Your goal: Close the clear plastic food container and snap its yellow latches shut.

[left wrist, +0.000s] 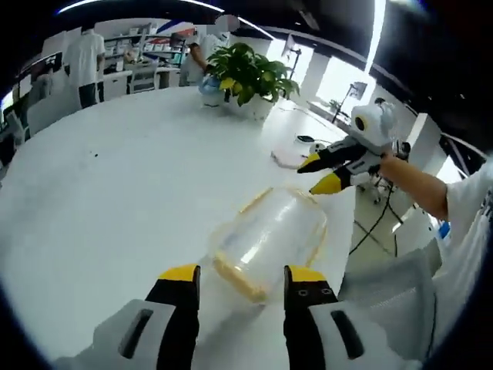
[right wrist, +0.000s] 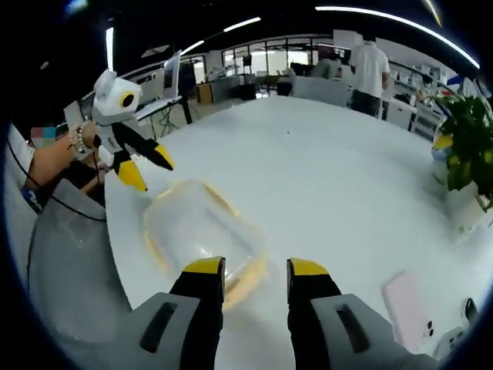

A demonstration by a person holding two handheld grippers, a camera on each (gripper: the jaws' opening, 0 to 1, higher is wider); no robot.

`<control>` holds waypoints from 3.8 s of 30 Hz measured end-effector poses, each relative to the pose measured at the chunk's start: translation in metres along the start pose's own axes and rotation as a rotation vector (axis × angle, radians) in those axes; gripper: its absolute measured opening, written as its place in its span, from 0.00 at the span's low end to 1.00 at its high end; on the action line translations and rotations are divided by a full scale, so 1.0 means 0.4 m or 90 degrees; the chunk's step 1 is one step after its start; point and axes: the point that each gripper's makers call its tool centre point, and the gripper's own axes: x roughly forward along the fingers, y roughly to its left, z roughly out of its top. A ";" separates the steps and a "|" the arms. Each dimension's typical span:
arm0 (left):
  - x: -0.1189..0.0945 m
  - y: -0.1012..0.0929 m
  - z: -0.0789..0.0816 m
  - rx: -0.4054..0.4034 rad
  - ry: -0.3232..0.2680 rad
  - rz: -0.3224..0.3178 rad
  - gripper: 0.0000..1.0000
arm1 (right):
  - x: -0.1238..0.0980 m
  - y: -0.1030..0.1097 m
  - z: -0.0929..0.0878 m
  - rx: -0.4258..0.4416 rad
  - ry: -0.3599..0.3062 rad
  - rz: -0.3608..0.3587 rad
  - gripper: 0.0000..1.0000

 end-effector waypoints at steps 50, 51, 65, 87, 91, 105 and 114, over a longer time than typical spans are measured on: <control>0.100 -0.030 -0.072 -0.339 0.158 0.020 0.34 | 0.034 0.051 -0.065 0.265 0.077 0.079 0.27; 0.101 -0.029 -0.071 -0.344 0.162 0.021 0.34 | 0.034 0.052 -0.065 0.266 0.079 0.078 0.27; 0.109 -0.033 -0.073 -0.374 0.194 0.040 0.34 | 0.036 0.058 -0.075 0.309 0.107 0.085 0.21; 0.085 -0.034 -0.079 -0.383 0.196 0.012 0.30 | 0.045 0.057 -0.072 0.310 0.113 0.092 0.21; 0.080 -0.033 -0.080 -0.373 0.184 0.012 0.31 | 0.044 0.059 -0.070 0.305 0.108 0.093 0.21; 0.096 -0.041 -0.073 -0.278 0.156 -0.008 0.36 | 0.044 0.061 -0.059 0.248 0.098 0.087 0.24; 0.101 -0.045 -0.047 -0.208 0.112 -0.029 0.46 | 0.040 0.060 -0.060 0.229 0.078 0.100 0.26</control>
